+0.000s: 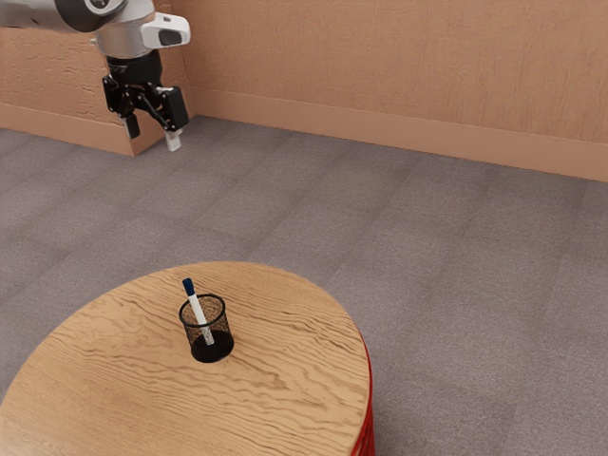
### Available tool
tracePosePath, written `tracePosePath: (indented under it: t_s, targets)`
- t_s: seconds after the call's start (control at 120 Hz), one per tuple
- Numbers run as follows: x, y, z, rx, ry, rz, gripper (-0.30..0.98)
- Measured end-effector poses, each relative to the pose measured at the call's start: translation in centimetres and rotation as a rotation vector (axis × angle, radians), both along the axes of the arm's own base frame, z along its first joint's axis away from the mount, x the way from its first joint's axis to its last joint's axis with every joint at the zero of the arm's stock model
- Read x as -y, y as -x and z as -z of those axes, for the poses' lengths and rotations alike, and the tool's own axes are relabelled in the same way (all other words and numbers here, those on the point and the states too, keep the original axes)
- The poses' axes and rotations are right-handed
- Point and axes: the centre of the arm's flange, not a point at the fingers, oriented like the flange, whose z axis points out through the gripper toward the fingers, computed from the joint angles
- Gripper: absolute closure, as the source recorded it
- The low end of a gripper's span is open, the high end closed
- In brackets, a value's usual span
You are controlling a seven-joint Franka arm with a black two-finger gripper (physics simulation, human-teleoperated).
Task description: Take the marker out of the pen holder and place it to the left of the pen holder.
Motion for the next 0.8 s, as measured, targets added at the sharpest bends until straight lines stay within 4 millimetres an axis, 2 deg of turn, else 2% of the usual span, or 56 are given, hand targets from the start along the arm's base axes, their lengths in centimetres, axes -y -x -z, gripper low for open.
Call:
tracePosePath:
  t_s: [0.25, 0.267, 0.317, 0.35, 0.383, 0.417, 0.508, 0.558, 0.65, 0.742, 0.8]
  targets:
    - [-0.4, 0.0, 0.1, -0.002, 0.015, 0.006, 0.0]
    - [-0.5, 0.0, 0.0, 0.0, 0.017, 0.004, 0.0]
    - [-0.9, -0.1, -2.0, 0.043, 0.009, 0.003, 0.0]
    - [-0.6, -0.7, -1.9, 0.044, -0.001, 0.01, 0.0]
    - [-0.1, -1.8, -0.2, 0.01, -0.009, 0.019, 0.0]
    - [-0.2, -3.2, 2.9, -0.051, -0.018, 0.019, 0.0]
    - [-3.8, -6.4, 13.4, -0.24, -0.025, -0.035, 0.0]
    - [-5.2, -7.0, 17.6, -0.309, -0.017, -0.062, 0.0]
    - [-7.2, -7.1, 21.6, -0.37, 0.043, -0.123, 0.0]
    - [-7.5, -6.7, 24.2, -0.411, 0.112, -0.172, 0.0]
    - [-7.3, -6.7, 25.1, -0.419, 0.16, -0.204, 0.0]
